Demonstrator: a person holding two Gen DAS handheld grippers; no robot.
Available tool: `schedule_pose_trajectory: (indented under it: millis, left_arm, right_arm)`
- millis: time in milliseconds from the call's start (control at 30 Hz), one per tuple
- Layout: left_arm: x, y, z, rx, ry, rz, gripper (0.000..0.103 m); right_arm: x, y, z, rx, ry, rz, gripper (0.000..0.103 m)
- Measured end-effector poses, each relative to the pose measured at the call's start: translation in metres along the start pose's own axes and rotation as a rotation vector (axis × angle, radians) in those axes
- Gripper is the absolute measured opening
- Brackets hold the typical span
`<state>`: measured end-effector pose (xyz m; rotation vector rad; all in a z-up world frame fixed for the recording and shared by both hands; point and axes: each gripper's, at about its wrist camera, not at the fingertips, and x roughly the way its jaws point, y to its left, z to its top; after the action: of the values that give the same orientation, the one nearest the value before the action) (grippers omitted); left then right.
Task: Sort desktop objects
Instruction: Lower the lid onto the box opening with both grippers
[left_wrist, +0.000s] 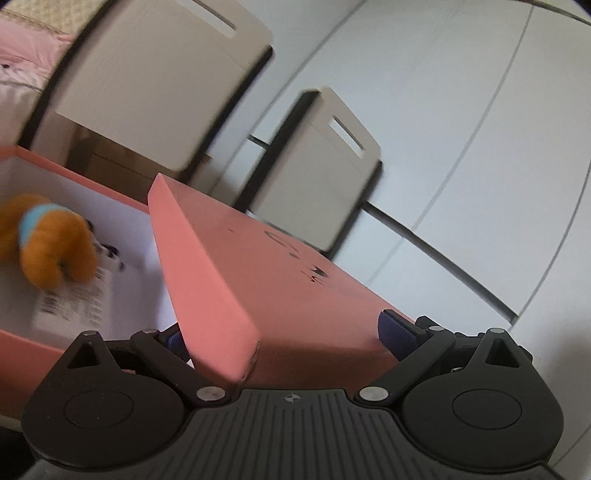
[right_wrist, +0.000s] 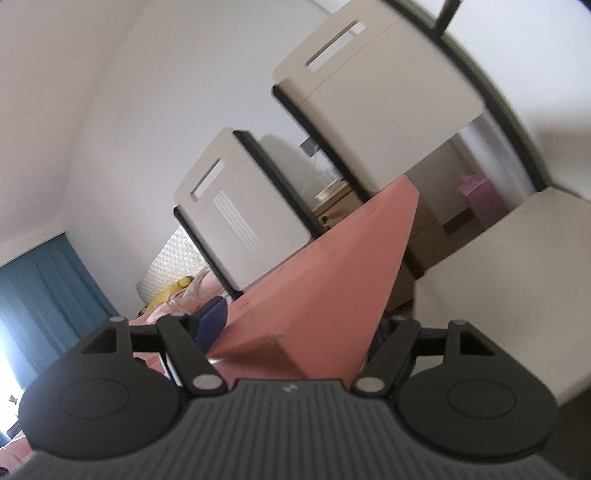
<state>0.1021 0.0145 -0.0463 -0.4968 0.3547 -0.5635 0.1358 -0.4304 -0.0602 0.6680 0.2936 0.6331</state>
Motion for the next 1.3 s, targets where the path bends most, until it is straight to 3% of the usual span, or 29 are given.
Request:
schedule_pose_trajectory:
  millis: [233, 700, 867, 1067, 1300]
  left_arm:
    - [-0.027, 0.030, 0.023, -0.031, -0.059, 0.090, 0.100]
    - [-0.045, 0.100, 0.051, -0.095, -0.097, 0.271, 0.100]
    - [-0.049, 0.115, 0.056, -0.132, -0.133, 0.363, 0.099]
    - [-0.050, 0.123, 0.057, -0.145, -0.147, 0.484, 0.099]
    - [-0.046, 0.125, 0.056, -0.115, -0.150, 0.509, 0.099]
  right_arm:
    - [0.060, 0.023, -0.003, 0.000, 0.035, 0.048, 0.074]
    - [0.162, 0.048, -0.045, 0.023, 0.129, 0.076, 0.074]
    - [0.184, 0.062, -0.058, -0.015, 0.131, 0.122, 0.072]
    - [0.202, 0.072, -0.077, -0.053, 0.159, 0.118, 0.072]
    - [0.203, 0.065, -0.082, -0.057, 0.188, 0.126, 0.072]
